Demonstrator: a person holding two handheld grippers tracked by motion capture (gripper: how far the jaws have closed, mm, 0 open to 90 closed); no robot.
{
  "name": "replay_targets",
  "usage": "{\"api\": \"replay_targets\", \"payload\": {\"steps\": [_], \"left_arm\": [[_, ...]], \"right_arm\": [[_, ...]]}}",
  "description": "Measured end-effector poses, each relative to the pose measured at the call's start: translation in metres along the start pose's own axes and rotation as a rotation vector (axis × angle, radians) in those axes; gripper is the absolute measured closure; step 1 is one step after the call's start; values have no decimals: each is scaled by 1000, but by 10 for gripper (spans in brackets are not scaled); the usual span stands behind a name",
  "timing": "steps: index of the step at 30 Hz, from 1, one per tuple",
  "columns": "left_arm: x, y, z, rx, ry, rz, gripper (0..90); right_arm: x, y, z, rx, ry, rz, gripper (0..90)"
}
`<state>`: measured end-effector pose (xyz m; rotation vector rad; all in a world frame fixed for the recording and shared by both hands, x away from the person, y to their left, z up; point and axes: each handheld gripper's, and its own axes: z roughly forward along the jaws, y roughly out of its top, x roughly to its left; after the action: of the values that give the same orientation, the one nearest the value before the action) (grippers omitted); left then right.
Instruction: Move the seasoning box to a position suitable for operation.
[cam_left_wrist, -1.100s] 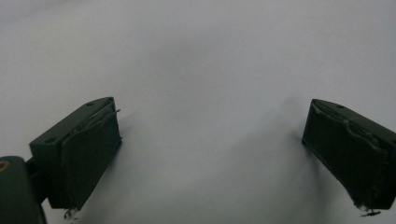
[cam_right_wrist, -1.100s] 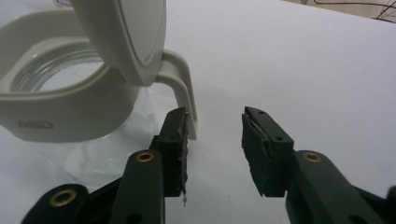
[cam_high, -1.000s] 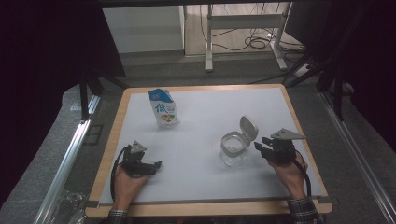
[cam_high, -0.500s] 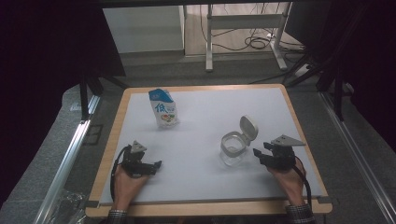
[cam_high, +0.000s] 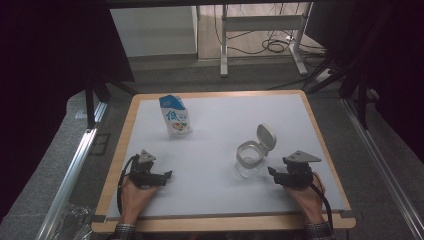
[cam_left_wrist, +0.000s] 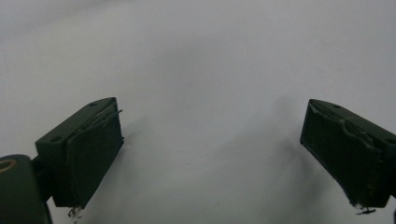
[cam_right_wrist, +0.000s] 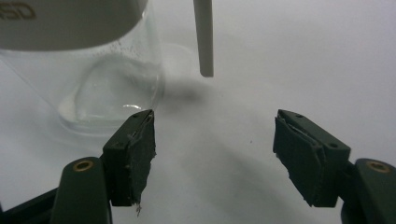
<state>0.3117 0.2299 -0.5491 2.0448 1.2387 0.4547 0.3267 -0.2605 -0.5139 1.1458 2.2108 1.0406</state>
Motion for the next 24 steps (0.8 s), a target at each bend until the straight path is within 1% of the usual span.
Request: {"api": "replay_targets", "payload": {"steps": [2, 4, 8, 12, 14, 15, 16, 24], "left_arm": [[1, 2, -3, -14, -6, -9, 56], [2, 4, -4, -21, -11, -9, 56], [2, 10, -5, -28, -17, 3, 56], [3, 16, -4, -24, -17, 21, 56], [4, 19, -5, -27, -22, 22, 56], [5, 20, -5, -20, -26, 27, 55], [5, 21, -5, -22, -28, 29, 55], [6, 28, 2, -9, -49, 39, 56]], "right_arm": [[-1, -2, 1, 5, 5, 2, 298], [-2, -3, 1, 12, 6, 3, 296], [-3, -6, 3, 32, 9, 8, 289], [-4, -9, 6, 54, 7, 6, 280], [-5, -11, 8, 67, 1, 1, 276], [-5, -12, 9, 77, -4, -3, 268], [-5, -13, 10, 75, -8, -9, 264], [-5, -14, 10, 74, -14, 1, 243]]}}
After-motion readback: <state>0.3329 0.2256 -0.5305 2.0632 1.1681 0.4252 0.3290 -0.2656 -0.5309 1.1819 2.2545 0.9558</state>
